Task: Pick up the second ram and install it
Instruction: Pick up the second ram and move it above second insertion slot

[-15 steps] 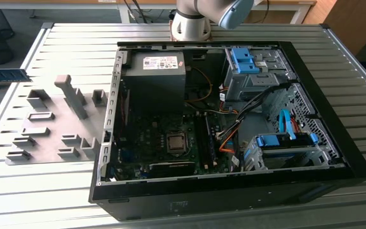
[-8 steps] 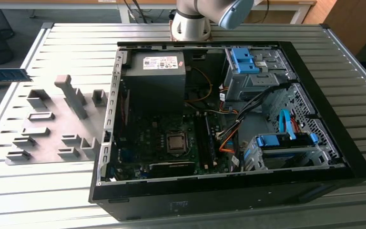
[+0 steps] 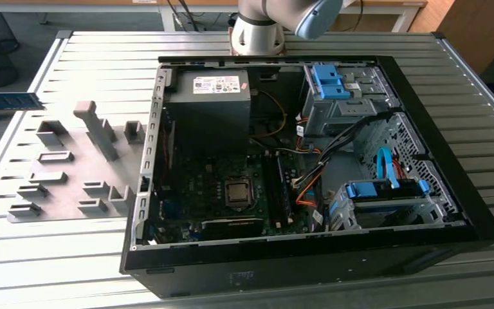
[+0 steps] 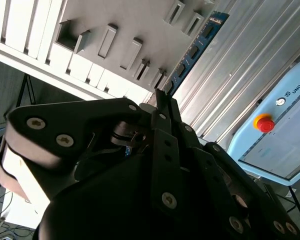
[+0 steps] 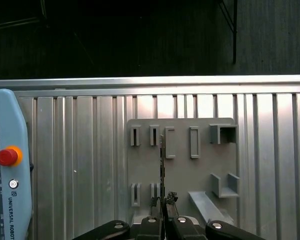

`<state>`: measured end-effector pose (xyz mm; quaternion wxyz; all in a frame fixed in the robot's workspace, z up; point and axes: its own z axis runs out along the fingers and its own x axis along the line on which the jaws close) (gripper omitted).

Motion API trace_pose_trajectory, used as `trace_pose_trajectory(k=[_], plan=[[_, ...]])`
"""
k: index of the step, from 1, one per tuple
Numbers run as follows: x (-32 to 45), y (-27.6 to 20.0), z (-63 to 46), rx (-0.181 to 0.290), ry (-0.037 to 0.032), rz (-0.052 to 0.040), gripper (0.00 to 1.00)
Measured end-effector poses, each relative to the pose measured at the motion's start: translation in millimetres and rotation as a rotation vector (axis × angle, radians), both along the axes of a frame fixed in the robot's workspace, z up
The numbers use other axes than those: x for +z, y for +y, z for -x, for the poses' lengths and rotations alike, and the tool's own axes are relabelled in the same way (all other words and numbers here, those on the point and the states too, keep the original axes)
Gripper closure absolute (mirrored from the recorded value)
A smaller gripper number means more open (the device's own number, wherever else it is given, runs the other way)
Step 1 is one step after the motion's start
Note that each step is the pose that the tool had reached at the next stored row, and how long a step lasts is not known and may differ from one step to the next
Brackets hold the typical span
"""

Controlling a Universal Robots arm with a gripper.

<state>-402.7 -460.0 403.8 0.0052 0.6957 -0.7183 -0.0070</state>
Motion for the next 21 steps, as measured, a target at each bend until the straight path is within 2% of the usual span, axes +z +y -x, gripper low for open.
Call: trace_pose_trajectory(k=[21], plan=[[0.0, 0.0, -5.1, 0.0, 0.0, 0.0, 0.86]])
